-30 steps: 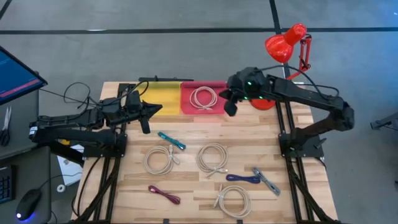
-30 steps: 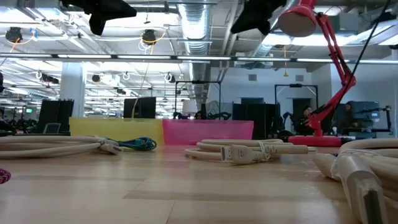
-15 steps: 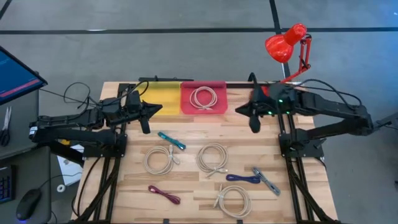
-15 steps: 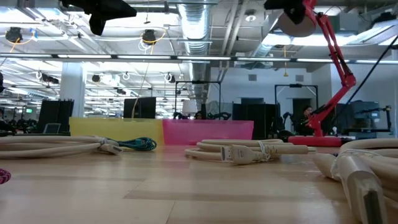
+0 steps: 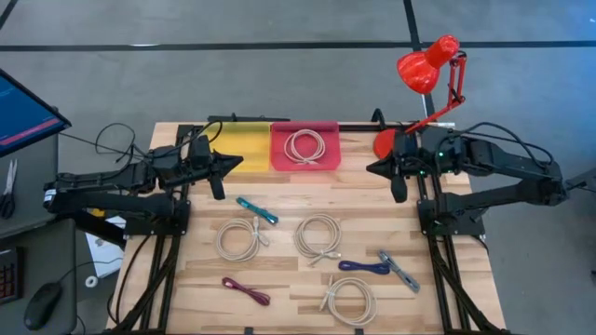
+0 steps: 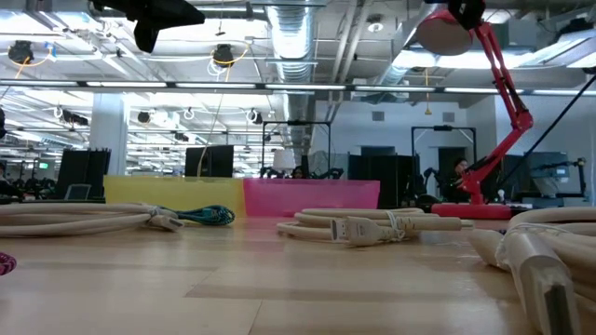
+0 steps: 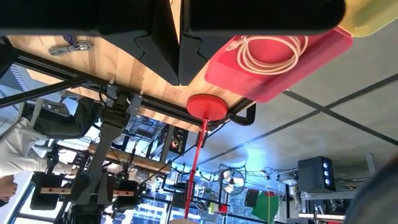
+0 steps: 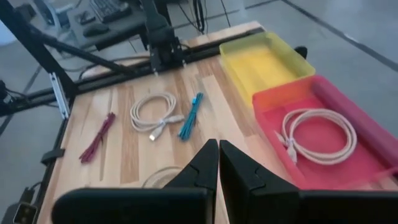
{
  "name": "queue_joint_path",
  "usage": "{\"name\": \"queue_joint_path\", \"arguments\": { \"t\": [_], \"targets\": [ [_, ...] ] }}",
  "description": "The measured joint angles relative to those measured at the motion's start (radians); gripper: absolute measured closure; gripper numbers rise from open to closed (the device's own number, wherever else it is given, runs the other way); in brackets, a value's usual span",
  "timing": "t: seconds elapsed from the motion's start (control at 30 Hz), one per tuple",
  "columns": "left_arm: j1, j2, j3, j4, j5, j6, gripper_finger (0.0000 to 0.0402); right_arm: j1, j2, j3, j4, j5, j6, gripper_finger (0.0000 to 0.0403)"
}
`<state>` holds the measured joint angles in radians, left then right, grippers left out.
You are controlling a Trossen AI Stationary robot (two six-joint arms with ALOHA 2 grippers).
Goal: Pick & Place USB Port
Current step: Put the white charger cable into the yellow bin
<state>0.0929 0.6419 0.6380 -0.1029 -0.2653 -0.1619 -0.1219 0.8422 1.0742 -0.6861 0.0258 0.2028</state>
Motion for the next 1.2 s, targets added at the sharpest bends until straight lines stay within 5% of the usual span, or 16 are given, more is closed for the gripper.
{"name": "queue_joint_path", "arguments": {
  "t": [0.23, 0.57, 1.2],
  "targets": [
    [0.0, 0.0, 0.0, 0.007, 0.0, 0.0, 0.0396, -0.005, 0.01, 0.0, -0.019, 0.001, 0.011, 0.0395],
    [0.0, 0.0, 0.0, 0.008, 0.0, 0.0, 0.0396, 0.013, 0.007, 0.0, -0.186, -0.003, 0.225, 0.0402],
    [0.0, 0.0, 0.0, 0.008, 0.0, 0.0, 0.0396, 0.236, 0.007, 0.001, -0.421, -0.001, 0.546, 0.0403]
  ]
}}
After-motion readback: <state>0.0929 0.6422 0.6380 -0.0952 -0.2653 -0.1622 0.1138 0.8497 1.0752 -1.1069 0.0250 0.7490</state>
